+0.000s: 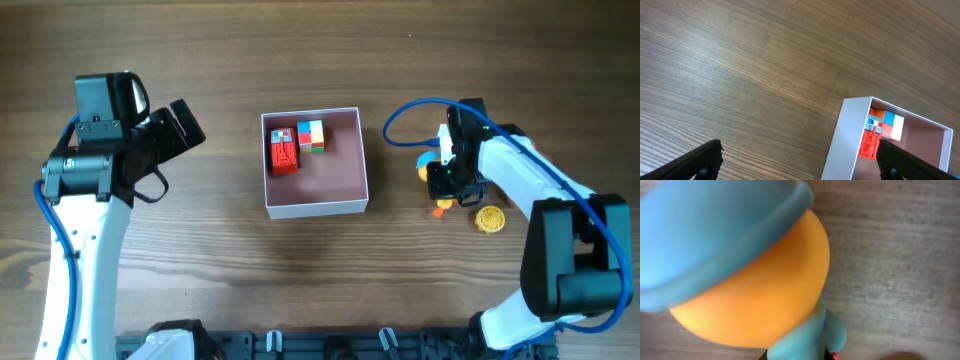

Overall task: Pack container
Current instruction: 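Lower the right gripper onto the blue-capped duck and grasp it, then carry the duck into the box's right side and lower it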

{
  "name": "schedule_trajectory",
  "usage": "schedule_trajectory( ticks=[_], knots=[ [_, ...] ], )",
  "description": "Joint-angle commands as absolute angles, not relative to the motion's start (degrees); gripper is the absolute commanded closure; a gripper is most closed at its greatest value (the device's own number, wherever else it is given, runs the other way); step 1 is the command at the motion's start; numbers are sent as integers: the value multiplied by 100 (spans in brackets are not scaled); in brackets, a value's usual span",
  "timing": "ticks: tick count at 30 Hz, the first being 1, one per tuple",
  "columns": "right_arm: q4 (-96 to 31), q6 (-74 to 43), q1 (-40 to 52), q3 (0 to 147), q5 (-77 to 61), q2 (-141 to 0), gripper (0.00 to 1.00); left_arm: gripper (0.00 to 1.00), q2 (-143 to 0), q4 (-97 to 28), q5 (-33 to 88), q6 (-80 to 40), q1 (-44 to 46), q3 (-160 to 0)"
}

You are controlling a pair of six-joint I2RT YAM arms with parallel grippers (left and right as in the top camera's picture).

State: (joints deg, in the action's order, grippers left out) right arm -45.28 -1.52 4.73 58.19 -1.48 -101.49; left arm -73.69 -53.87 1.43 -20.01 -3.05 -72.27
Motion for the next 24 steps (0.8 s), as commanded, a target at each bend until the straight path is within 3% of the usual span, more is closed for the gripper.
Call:
schedule_trajectory(
  ticks=[1,8,14,19,24],
  knots=[
    [-4840,-259,576,6300,-333,-10033,96,0,-7402,-5389,338,-1970,-344,-7238],
    [-5354,-390,1361,7334,-185,-8969,96,1,-7402,-5389,362,-1968,-344,-7238],
    [-4897,-1507,2512,7832,519,-8335,96,0,-7402,-5389,362,-1968,-344,-7238],
    [-4453,-2838,3146,7832,519,-8554,96,0,-7402,-5389,362,-1970,-344,-7238],
    [-4239,-3166,3424,7832,799,-9288,96,1,-7402,-5393,364,-1970,-344,-7238]
  ],
)
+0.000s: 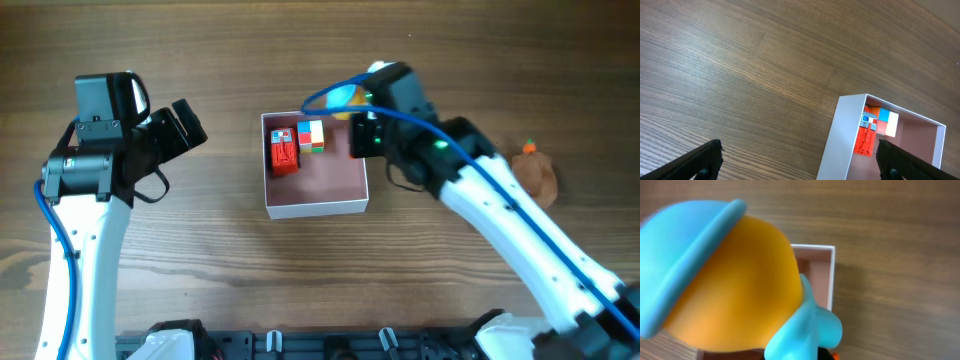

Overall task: Pack container
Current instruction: 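Carry the duck into the box's right side and lower it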

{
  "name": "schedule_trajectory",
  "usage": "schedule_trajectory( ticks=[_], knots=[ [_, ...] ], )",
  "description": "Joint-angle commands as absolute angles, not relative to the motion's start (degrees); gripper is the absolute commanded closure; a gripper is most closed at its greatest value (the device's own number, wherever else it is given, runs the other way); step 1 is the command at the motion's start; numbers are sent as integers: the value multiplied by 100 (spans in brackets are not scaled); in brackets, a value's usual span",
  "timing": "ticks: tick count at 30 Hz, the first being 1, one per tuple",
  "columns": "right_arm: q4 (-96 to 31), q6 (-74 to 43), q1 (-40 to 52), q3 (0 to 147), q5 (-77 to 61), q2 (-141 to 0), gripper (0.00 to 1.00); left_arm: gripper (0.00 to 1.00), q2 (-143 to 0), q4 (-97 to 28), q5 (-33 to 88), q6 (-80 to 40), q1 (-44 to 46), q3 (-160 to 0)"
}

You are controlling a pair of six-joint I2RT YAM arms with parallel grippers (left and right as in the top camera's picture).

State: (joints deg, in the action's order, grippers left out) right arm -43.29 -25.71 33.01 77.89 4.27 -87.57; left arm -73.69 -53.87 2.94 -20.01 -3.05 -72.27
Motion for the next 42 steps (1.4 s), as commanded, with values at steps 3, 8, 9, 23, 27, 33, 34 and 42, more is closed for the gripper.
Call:
schedule_trajectory(
  ticks=[3,8,9,23,27,33,34,42],
  knots=[
    [-4152,-3162,3422,7832,886,-9714,96,1,-7402,-5391,362,-1970,-344,-7238],
    [-4115,-3234,3422,7832,969,-10206,96,1,-7402,-5391,362,-1970,-344,-7238],
    [-4110,-3312,3422,7832,969,-10285,96,1,-7406,-5391,362,-1970,-344,-7238],
    [-4084,-3496,3422,7832,899,-10750,95,1,-7406,-5393,362,-1970,-344,-7234],
    [-3999,-3500,3422,7832,895,-10781,90,1,-7406,-5391,362,-1970,-344,-7234],
    [-3918,-3507,3422,7832,760,-10781,64,1,-7406,-5391,362,-1968,-344,-7234],
    [-3905,-3507,3422,7832,749,-10781,62,1,-7406,-5391,360,-1968,-344,-7234],
    [-3817,-3487,3422,7832,676,-10781,52,1,-7406,-5391,360,-1968,-344,-7234]
  ],
)
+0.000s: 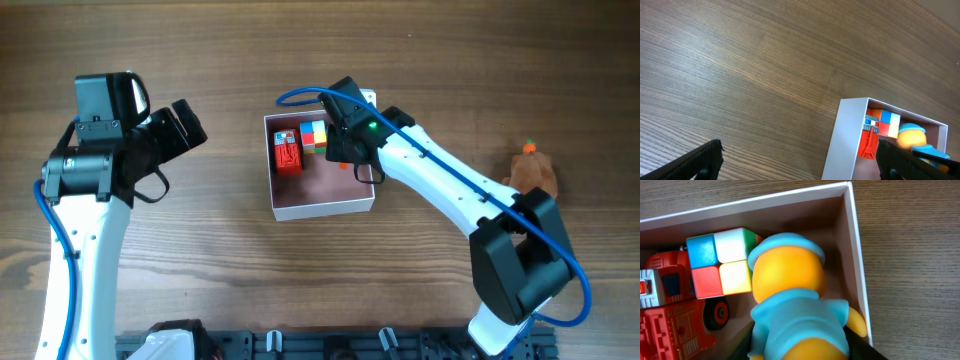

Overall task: Pack container
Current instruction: 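Carry the duck into the box's right side and lower it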

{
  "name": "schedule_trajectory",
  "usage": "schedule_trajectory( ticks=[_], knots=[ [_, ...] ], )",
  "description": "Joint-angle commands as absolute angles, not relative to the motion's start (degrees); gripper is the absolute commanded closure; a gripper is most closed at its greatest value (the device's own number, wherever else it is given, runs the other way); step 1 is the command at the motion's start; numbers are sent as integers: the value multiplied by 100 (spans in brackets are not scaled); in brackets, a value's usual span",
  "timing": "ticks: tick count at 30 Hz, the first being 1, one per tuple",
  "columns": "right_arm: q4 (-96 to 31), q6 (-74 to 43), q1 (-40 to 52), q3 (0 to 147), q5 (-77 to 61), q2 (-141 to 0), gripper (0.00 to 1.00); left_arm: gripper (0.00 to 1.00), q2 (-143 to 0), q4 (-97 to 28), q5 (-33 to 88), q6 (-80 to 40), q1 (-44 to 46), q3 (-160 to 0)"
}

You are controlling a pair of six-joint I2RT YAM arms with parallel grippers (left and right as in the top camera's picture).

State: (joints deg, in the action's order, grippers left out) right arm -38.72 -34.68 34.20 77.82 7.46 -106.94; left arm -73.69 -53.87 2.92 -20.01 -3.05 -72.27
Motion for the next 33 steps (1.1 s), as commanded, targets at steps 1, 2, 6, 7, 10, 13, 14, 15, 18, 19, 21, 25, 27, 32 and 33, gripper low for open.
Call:
schedule_trajectory(
  ticks=[1,2,6,7,10,13,14,15,18,19,21,25,27,32,33],
  knots=[
    [-3815,-3487,3422,7832,635,-10781,52,1,-7406,-5393,360,-1968,-344,-7234],
    [-3815,-3489,3422,7832,635,-10779,52,1,-7406,-5391,360,-1966,-344,-7234],
    [-3813,-3465,3422,7832,635,-10781,53,1,-7406,-5391,360,-1968,-344,-7234],
    [-3813,-3465,3422,7832,635,-10781,53,1,-7406,-5391,360,-1966,-344,-7234],
    [-3815,-3465,3422,7832,635,-10781,53,0,-7406,-5391,360,-1966,-344,-7234],
    [-3815,-3452,3422,7832,473,-10781,46,1,-7406,-5391,360,-1966,-344,-7234],
    [-3813,-3452,3422,7832,443,-10781,42,1,-7406,-5391,360,-1966,-344,-7234],
    [-3815,-3448,3422,7832,443,-10781,38,0,-7406,-5391,360,-1966,-344,-7234],
    [-3795,-3395,3422,7832,449,-10779,25,1,-7406,-5391,360,-1966,-344,-7234],
    [-3778,-3334,3415,7832,449,-10779,25,0,-7406,-5391,360,-1966,-344,-7234],
    [-3701,-3264,3417,7832,478,-10779,25,0,-7406,-5391,360,-1966,-344,-7234],
    [-3533,-3004,3417,7846,510,-10777,25,0,-7406,-5393,360,-1966,-344,-7234],
    [-3540,-2908,3417,7861,508,-10763,26,1,-7406,-5391,360,-1966,-344,-7234],
    [-4228,-2849,3417,7881,456,-10648,60,0,-7406,-5391,360,-1966,-344,-7234],
    [-4458,-2860,3417,7881,440,-10639,75,1,-7406,-5391,360,-1966,-344,-7234]
  ],
)
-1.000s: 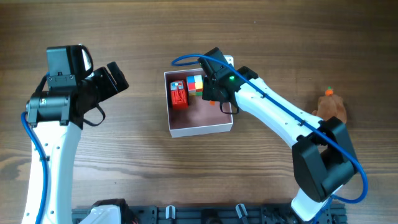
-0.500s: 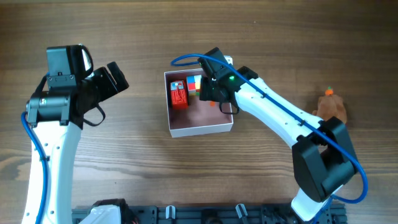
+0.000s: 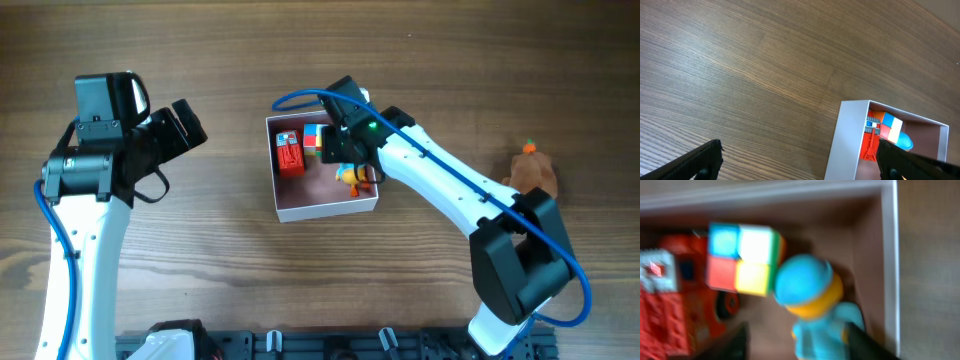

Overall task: Pack container
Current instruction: 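Carry the duck into the box's right side and lower it, then release the duck and adjust it inside the box with the right gripper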

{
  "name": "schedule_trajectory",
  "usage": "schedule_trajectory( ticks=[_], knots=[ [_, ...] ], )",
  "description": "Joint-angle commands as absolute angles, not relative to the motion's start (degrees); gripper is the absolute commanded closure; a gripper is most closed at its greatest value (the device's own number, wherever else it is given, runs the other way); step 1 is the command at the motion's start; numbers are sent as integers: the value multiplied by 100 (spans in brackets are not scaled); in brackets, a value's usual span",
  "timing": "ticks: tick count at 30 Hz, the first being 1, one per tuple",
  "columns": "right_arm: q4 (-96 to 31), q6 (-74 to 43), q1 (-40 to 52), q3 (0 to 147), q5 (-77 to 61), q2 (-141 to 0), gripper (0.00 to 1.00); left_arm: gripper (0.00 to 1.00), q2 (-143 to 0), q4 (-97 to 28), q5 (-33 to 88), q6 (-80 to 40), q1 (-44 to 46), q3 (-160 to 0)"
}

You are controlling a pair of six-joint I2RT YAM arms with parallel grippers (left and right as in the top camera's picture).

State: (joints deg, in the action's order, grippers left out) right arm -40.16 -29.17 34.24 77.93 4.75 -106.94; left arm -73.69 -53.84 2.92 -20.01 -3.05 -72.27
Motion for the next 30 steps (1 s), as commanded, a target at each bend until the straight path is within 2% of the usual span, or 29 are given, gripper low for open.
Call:
schedule_trajectory(
  ticks=[1,2,3,10,15,18,30],
  knots=[
    [-4676,-2906,3417,7881,443,-10639,86,0,-7406,-5391,360,-1966,-344,-7234],
    [-4947,-3000,3417,7878,440,-10639,95,1,-7406,-5391,360,-1966,-344,-7234],
    [-5146,-3022,3417,7878,419,-10639,96,0,-7406,-5389,360,-1966,-344,-7234],
    [-5741,-3000,3417,7719,97,-10641,96,1,-7406,-5391,360,-1968,-344,-7234],
    [-5146,-2971,3417,7540,119,-10663,94,1,-7406,-5413,362,-1968,-344,-7234],
    [-4803,-2976,3417,7540,183,-10663,88,0,-7406,-5470,360,-1968,-344,-7234],
    [-4357,-3013,3417,7540,679,-10672,87,0,-7406,-5494,360,-1968,-344,-7234]
  ],
)
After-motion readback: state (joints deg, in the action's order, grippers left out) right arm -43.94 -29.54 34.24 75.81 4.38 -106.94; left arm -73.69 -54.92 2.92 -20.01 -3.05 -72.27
